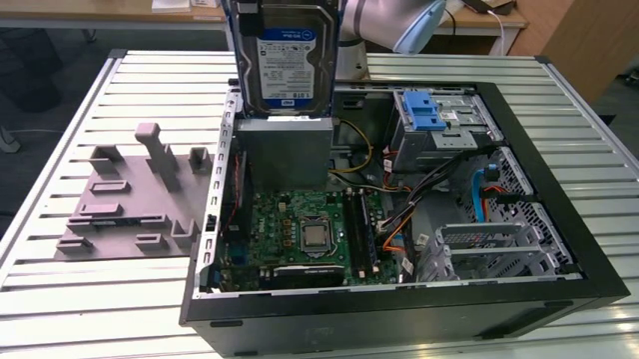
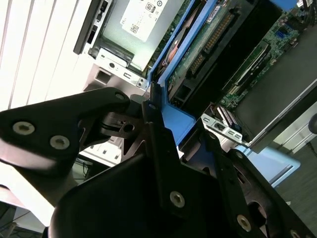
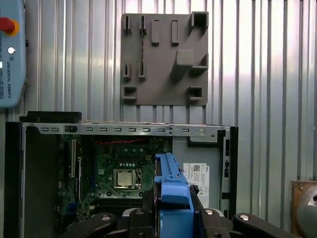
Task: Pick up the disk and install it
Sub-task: 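Pick up the disk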
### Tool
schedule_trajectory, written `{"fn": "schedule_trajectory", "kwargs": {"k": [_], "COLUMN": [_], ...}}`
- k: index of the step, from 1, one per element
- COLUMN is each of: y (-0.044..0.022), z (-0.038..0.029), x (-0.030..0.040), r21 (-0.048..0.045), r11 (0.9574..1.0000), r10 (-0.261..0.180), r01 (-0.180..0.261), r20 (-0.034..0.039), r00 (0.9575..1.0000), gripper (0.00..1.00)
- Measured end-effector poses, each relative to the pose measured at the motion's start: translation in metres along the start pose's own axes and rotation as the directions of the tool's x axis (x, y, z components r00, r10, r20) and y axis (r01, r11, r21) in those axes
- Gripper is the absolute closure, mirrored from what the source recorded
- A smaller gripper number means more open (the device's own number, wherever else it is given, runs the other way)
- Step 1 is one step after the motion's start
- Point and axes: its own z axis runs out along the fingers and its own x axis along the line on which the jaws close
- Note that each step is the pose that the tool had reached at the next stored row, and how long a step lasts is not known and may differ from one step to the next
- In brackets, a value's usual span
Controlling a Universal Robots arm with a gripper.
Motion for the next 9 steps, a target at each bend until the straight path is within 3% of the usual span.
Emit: {"fn": "schedule_trajectory", "kwargs": {"k": [9], "y": [-0.0046], "z": [-0.0002], "x": [0.0084], "r21": [0.0002], "r11": [1.0000], "r10": [0.007], "r01": [-0.007], "r20": [0.0000], "r00": [1.0000], "gripper": [0.64]}}
